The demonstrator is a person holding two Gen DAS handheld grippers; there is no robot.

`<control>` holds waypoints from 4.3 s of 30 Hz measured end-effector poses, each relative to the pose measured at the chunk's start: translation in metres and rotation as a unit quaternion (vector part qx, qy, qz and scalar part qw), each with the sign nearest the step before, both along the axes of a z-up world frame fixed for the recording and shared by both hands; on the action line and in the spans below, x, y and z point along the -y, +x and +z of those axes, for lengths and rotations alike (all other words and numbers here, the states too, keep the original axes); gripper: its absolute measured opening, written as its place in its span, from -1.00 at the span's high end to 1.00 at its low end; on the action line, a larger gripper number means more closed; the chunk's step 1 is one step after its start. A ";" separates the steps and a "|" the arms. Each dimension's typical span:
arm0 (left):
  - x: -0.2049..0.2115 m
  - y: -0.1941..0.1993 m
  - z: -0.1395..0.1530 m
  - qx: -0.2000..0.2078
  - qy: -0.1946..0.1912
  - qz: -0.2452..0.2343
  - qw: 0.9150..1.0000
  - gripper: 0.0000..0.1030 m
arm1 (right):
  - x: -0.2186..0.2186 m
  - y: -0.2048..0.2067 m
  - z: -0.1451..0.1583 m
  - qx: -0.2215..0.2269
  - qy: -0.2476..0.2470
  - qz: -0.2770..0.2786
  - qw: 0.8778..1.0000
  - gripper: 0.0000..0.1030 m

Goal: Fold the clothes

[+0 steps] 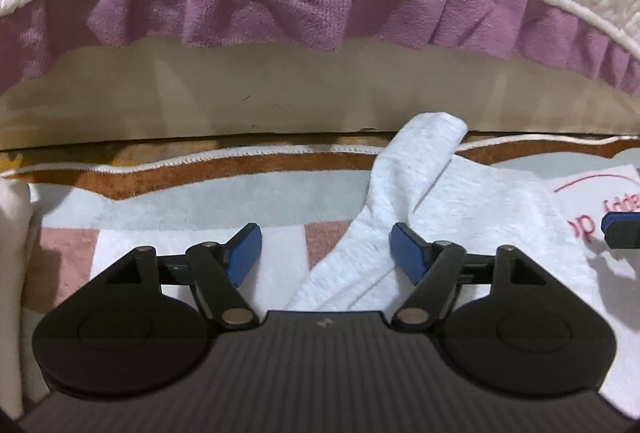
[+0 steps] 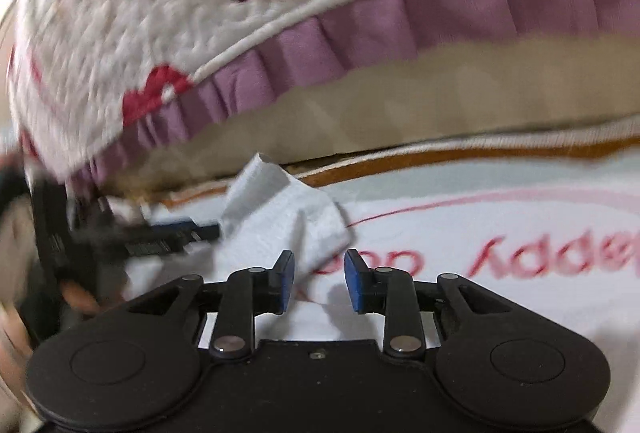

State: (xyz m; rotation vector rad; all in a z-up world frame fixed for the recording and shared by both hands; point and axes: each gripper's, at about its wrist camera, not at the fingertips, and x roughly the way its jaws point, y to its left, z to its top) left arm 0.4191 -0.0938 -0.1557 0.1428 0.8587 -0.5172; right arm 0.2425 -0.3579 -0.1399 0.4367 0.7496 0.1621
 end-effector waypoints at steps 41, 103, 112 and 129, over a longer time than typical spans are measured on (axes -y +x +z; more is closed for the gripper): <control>-0.039 -0.010 0.028 0.072 0.011 0.069 0.995 0.96 | -0.023 -0.011 -0.021 0.004 -0.173 0.109 0.979 -0.07; 0.014 -0.123 0.061 0.098 0.077 0.023 0.992 -0.13 | 0.069 -0.061 -0.017 -0.045 -0.230 -0.020 0.972 -0.22; 0.114 -0.053 -0.003 0.086 0.172 -0.011 0.981 0.09 | 0.097 -0.105 -0.011 -0.043 -0.236 0.019 0.971 -0.25; 0.075 -0.032 0.012 0.073 0.070 0.031 0.994 0.07 | 0.178 -0.150 -0.021 -0.038 -0.191 -0.104 0.975 -0.35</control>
